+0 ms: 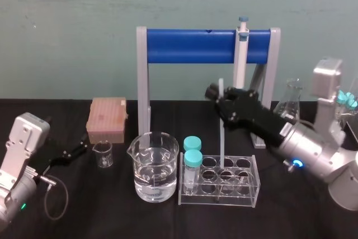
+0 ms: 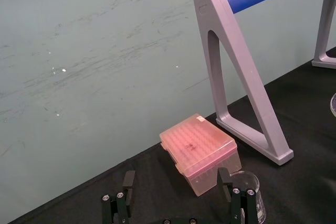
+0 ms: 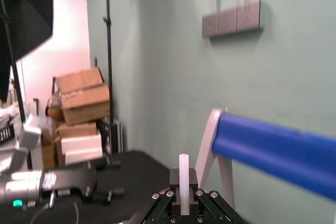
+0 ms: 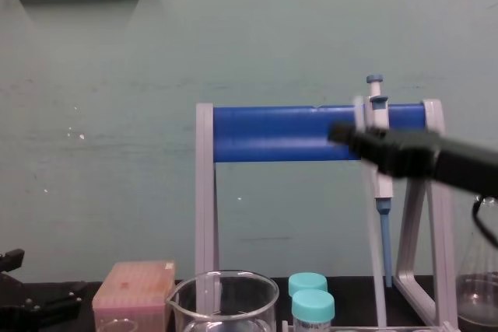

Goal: Pick up the stirring rod with one hand, then place it down.

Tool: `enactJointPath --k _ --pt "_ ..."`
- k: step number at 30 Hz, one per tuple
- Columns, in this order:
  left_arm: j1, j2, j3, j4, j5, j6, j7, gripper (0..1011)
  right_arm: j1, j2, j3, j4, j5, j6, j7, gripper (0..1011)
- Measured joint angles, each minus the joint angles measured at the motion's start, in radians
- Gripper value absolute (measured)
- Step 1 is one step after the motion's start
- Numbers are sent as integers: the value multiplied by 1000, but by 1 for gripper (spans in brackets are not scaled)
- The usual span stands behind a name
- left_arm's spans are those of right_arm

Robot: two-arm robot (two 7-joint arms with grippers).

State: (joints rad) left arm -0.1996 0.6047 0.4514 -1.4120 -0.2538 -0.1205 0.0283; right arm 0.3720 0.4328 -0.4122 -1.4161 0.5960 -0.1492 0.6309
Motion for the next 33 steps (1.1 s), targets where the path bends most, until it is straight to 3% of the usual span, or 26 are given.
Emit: enactJointPath --k 13,33 --pt "0 0 0 0 0 0 0 1000 -4 25 94 -122 67 -29 -23 69" --pt "0 0 0 0 0 0 0 1000 -16 49 113 -167 80 -18 -38 69"
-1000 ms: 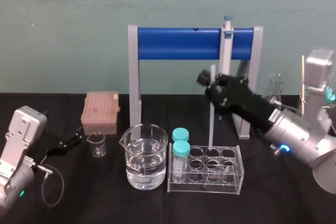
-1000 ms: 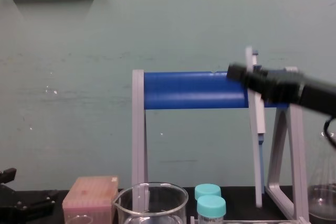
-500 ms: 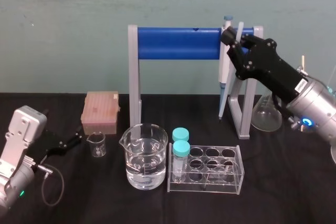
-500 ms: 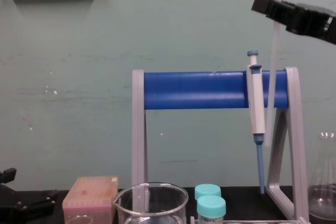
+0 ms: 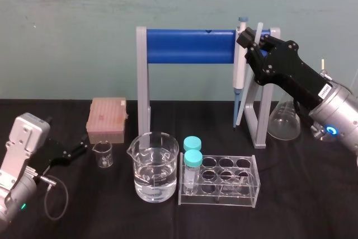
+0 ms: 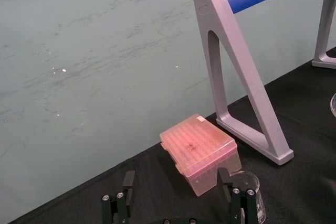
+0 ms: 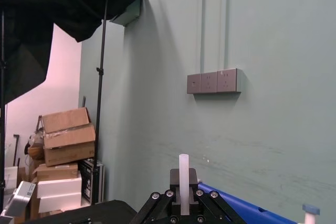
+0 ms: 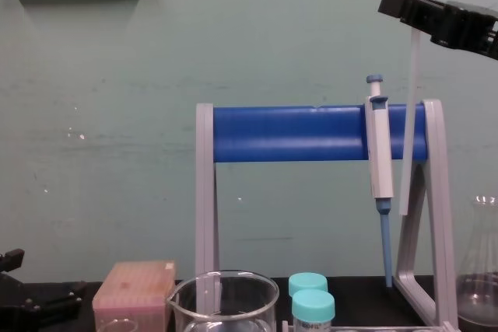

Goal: Pick up the stirring rod with one hand, then place it down.

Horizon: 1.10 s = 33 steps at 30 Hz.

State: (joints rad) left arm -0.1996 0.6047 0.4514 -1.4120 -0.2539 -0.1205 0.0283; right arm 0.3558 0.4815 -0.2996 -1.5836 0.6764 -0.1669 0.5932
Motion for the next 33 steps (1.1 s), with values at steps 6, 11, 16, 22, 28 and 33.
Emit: enactJointPath --k 6,11,16,22,28,33 --pt "0 0 0 0 0 0 0 1000 -2 1 -1 0 2 3 -1 69" --pt "0 0 0 0 0 0 0 1000 -2 3 -2 1 3 4 -1 69" --pt "0 0 0 0 0 0 0 1000 -1 5 -4 2 4 5 0 69" --pt "0 0 0 0 0 0 0 1000 -1 6 -6 4 5 5 3 69" --pt "0 0 0 0 0 0 0 1000 0 8 -10 6 4 9 5 69" --pt "0 0 0 0 0 0 0 1000 -1 10 -12 7 4 11 5 69"
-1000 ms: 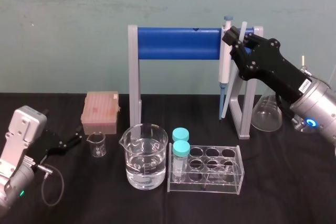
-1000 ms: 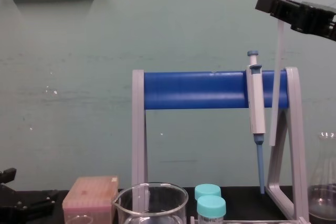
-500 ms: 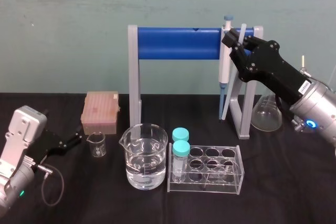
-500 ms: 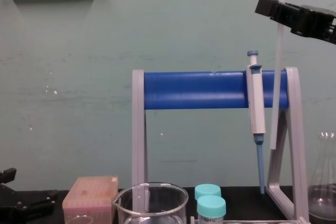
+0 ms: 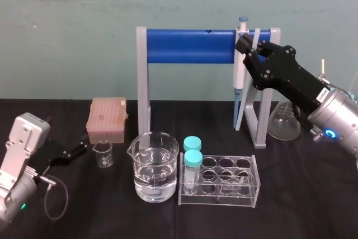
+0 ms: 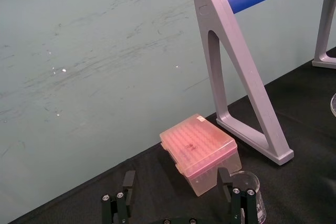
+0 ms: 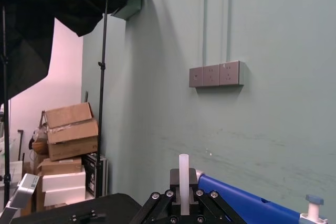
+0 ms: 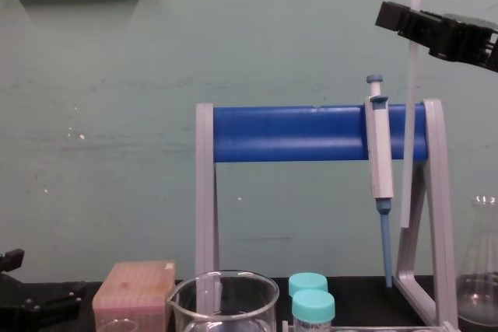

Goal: Pick up the stirring rod with one hand, then place it down.

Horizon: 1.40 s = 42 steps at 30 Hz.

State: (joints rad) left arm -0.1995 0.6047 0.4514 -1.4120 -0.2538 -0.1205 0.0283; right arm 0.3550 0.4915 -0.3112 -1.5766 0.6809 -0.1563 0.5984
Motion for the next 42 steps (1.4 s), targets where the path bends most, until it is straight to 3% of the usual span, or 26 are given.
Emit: enactJointPath --k 42 --pt "0 0 0 0 0 0 0 1000 -20 13 -5 -14 2 11 -2 69"
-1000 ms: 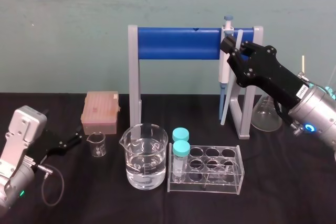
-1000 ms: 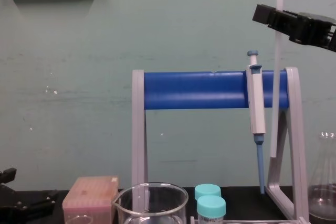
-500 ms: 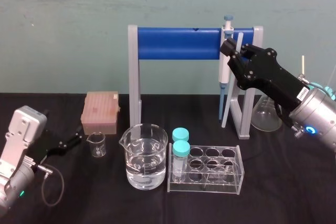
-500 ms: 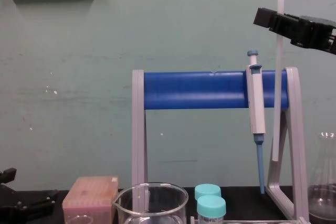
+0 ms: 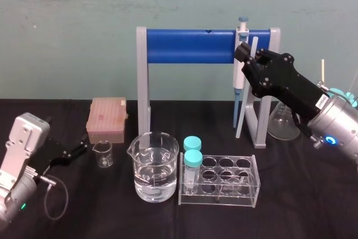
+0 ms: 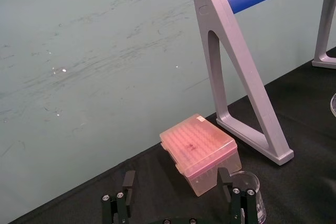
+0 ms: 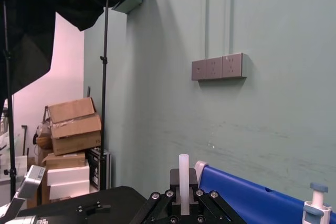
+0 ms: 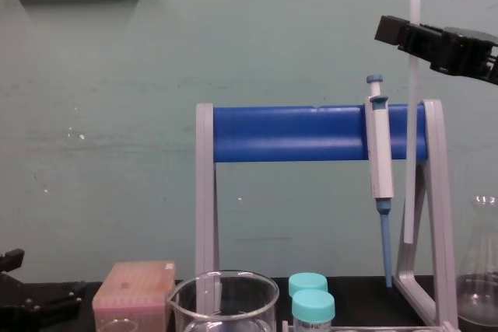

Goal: Pick up the stirring rod with one hand, then place it down.

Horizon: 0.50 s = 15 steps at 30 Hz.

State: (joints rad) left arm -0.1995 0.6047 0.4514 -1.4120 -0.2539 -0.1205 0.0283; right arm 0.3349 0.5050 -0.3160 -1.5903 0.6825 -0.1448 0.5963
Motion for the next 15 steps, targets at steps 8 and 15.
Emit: enactJointPath --k 8,15 --pt "0 0 0 0 0 0 0 1000 -2 6 -3 0 0 2 5 69" --pt "0 0 0 0 0 0 0 1000 1 8 -6 9 0 -2 17 69"
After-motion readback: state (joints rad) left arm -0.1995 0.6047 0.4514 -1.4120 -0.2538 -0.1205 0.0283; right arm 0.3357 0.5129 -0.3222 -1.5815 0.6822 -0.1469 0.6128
